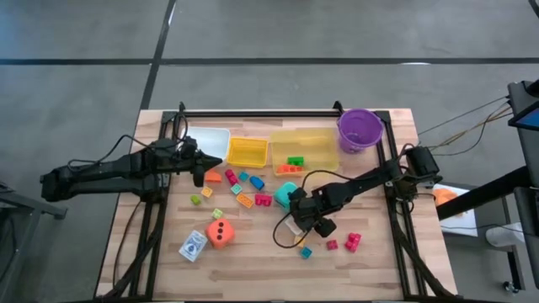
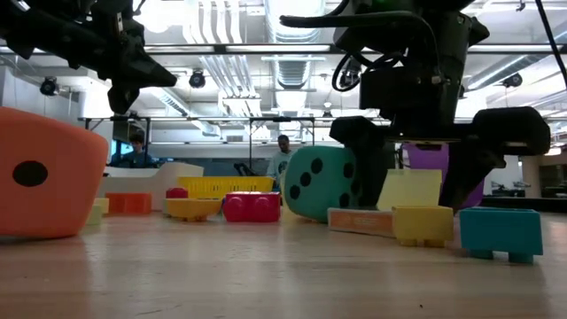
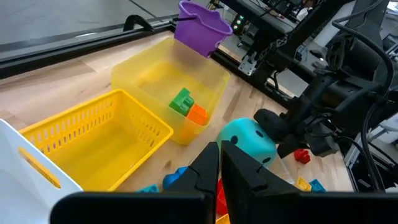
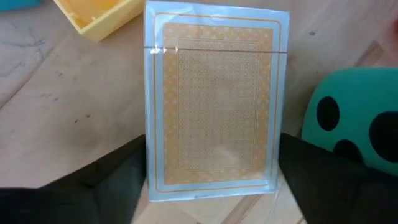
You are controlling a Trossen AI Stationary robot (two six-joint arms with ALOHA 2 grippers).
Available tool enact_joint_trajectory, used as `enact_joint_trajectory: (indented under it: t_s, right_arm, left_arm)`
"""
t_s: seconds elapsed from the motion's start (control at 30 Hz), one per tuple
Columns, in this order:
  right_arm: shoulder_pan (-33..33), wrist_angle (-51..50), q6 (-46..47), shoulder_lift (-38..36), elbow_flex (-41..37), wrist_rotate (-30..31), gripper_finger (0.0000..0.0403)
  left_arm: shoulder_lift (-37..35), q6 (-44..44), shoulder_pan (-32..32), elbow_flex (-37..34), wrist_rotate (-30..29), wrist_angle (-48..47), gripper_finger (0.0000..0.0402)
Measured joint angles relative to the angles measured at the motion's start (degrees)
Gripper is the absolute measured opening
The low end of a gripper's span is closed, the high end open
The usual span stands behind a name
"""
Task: Pick & Place Toys
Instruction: Put the yellow deck of cards into the yellow basket
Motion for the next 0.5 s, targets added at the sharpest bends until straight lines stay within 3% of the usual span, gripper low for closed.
enact_joint_trajectory:
  t_s: [0.07, 0.5]
  right_arm:
    - [-0.03, -0.1, 0.08, -0.01, 0.0, -0.51, 0.0285]
    - [0.42, -0.6, 8.42, -2.6, -0.13, -0.82, 0.0285]
  left_arm:
    - [0.0, 0.0, 0.0, 0.0, 0.0, 0.0, 0.0019]
    - [0.0, 0.0, 0.01, 0.0, 0.0, -0.01, 0.0019]
